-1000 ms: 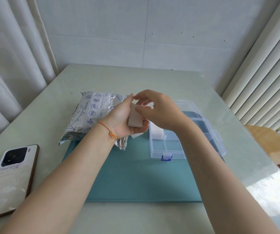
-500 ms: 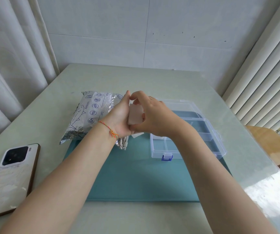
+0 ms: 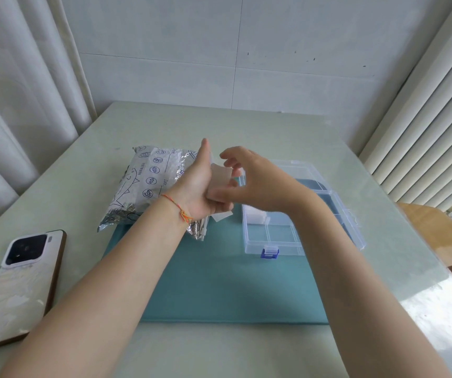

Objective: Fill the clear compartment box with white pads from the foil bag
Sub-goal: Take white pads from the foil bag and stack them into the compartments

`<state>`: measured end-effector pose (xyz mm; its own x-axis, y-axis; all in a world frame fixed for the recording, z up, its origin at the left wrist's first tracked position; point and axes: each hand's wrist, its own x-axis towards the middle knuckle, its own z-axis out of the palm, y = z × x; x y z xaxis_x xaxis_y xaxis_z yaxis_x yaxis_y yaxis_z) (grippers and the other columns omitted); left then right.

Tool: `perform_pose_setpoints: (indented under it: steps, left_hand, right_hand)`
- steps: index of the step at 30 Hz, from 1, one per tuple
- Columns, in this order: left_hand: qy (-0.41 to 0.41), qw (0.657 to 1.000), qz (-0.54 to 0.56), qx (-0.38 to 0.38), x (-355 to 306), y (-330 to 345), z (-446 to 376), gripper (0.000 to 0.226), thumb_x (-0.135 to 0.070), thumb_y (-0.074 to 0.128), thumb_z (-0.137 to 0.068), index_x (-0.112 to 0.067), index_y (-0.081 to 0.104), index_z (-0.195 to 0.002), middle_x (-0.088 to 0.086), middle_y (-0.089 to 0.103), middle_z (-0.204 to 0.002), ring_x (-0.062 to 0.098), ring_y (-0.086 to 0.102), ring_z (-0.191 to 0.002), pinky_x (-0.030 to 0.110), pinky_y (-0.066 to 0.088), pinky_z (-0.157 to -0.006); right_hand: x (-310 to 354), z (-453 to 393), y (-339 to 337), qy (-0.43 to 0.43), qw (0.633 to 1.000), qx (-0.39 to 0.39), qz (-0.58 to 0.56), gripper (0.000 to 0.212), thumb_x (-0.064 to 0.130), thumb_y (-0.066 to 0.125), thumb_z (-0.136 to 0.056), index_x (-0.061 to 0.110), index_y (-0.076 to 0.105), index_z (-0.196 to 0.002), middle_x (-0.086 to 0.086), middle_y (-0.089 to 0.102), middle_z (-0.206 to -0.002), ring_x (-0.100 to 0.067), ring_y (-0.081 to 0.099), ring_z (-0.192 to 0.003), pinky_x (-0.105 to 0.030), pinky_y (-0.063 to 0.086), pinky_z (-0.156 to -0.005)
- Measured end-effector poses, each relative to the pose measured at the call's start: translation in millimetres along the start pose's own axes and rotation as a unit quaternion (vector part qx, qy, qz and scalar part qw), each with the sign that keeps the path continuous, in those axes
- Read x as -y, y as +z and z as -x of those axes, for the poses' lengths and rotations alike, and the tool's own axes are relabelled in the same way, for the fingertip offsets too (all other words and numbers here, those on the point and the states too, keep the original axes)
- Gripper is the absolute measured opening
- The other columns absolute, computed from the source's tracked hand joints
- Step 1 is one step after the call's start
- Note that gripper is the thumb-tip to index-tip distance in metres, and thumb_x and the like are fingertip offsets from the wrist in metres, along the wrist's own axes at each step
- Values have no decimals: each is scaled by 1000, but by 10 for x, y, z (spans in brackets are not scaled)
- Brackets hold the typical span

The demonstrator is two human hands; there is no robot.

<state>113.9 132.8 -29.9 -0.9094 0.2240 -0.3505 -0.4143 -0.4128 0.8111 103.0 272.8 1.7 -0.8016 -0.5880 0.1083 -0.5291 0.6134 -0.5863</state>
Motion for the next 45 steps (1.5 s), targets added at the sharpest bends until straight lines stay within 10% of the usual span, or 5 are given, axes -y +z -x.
perform_pose_setpoints:
  steps: [7, 12, 18, 25, 45]
  left_hand:
    - [107, 982, -146, 60, -25, 203, 75, 91, -81, 5, -85, -20, 72, -72, 7, 49, -58, 19, 37, -46, 30, 17, -49]
    - [112, 977, -174, 51, -23, 375, 36, 93, -78, 9, -88, -7, 66, -105, 11, 60, -67, 23, 53, -53, 28, 36, -49]
    - [157, 933, -285, -157, 45, 367, -63, 42, -46, 45, -97, -9, 59, -107, 13, 64, -92, 24, 66, -68, 36, 57, -58]
    - [121, 810, -533, -215, 154, 296, -129, 13, -14, 51, -87, -18, 62, -92, 3, 68, -69, 14, 63, -45, 21, 48, -52]
    - [82, 798, -575, -162, 175, 304, -175, 24, -12, 66, -81, -21, 64, -103, 8, 70, -64, 16, 62, -46, 23, 54, -61]
  right_hand:
    - [-190, 35, -252, 90, 982, -34, -162, 13, 27, 66, -88, 18, 72, -96, 10, 71, -87, -2, 63, -79, -23, 48, -75]
    - [-289, 86, -334, 109, 954, -50, -274, 8, 21, 69, -87, 13, 70, -87, 1, 68, -82, -13, 62, -84, -35, 51, -83]
    - [-490, 153, -465, 186, 891, -140, -390, 13, 11, 59, -92, 3, 65, -100, -9, 70, -84, -20, 70, -72, -31, 55, -69]
    - [-744, 167, -209, 273, 918, -73, -278, 15, 12, 69, -87, 3, 71, -99, -5, 69, -76, -11, 60, -57, -22, 46, -54]
    - [-623, 11, 117, 203, 976, -62, 50, 9, 23, 69, -80, 18, 62, -81, 0, 66, -87, -19, 62, -82, -28, 50, -65]
